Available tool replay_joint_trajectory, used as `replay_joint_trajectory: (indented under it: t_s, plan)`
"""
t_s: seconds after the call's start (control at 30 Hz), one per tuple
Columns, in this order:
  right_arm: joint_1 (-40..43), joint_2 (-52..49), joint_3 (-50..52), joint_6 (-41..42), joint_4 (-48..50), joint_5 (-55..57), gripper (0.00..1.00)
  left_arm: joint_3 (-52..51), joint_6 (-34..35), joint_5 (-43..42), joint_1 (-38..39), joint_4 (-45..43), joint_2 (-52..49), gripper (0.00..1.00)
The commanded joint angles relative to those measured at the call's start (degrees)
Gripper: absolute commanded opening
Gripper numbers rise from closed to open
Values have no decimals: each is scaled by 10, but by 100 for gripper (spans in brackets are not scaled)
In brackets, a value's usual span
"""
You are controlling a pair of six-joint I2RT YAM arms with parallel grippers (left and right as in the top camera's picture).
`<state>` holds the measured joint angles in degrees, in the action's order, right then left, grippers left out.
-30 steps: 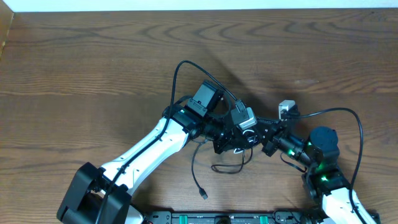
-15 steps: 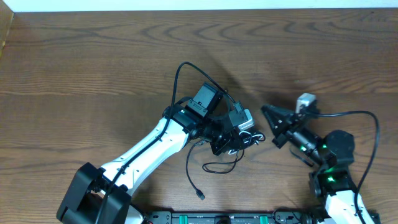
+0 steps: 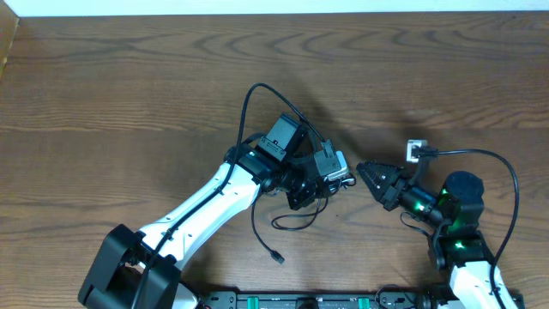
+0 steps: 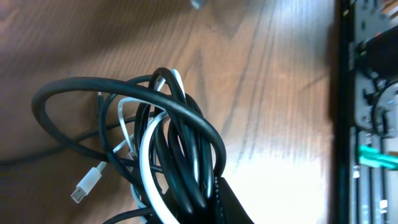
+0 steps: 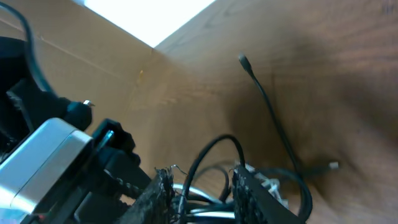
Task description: Untangle cables
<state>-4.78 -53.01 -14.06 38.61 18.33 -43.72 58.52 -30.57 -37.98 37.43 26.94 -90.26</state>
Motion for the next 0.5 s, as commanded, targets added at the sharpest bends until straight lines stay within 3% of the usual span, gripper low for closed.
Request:
replay_joint_trajectory:
  t_s: [0.0,0.23,0.47]
  plan:
    - [2,-17,-3,24,2,-18,29,9,-51,20,11,0,12,8]
    - [2,-57,-3,62,23,-84,29,9,-119,21,42,0,12,8]
    - [2,-84,-3,83,24,-109,27,9,-129,57,58,0,12,8]
